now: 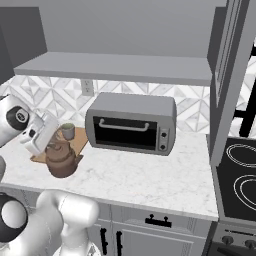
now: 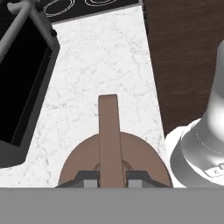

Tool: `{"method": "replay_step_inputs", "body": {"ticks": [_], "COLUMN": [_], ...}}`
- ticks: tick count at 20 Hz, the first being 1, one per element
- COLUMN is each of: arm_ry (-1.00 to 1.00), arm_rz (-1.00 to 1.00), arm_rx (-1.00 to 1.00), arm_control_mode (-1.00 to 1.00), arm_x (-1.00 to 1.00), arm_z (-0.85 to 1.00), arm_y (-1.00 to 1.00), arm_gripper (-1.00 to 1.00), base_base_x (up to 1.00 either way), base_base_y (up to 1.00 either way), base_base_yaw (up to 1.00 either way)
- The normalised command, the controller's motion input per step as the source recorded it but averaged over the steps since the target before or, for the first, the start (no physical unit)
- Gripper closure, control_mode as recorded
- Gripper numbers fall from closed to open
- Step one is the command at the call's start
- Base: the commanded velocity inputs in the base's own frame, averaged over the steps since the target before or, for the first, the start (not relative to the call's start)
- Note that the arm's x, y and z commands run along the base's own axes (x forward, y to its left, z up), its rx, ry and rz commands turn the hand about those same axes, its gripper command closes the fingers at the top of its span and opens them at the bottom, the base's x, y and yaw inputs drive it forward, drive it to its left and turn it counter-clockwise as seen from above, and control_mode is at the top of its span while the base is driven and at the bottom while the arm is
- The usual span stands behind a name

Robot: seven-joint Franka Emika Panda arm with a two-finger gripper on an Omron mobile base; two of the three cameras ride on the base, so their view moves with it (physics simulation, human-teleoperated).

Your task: Pick the kettle from the counter and place it on the tray. Then pick the mug from the cabinet and place it on the tray. Then close the cabinet doors.

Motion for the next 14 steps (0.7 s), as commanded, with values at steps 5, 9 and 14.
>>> {"method": "replay_step_inputs", "body": {"ticks": [5,9,14], "arm_ry": [0.0,0.0,-0.03], "arm_rz": [0.0,0.0,0.0], "arm_rx": [0.0,0.0,0.0], "arm_control_mode": [-1.0,-1.0,-1.0], "arm_x": [0.43,0.43,0.38], "arm_z": [0.01,0.0,0.0], "arm_y": [0.44,0.32,0.27], "arm_gripper": [1.0,1.0,1.0], "base_base_x": [0.0,0.0,0.0], "base_base_y": [0.0,0.0,0.0], "base_base_yaw": [0.0,0.0,0.0]}}
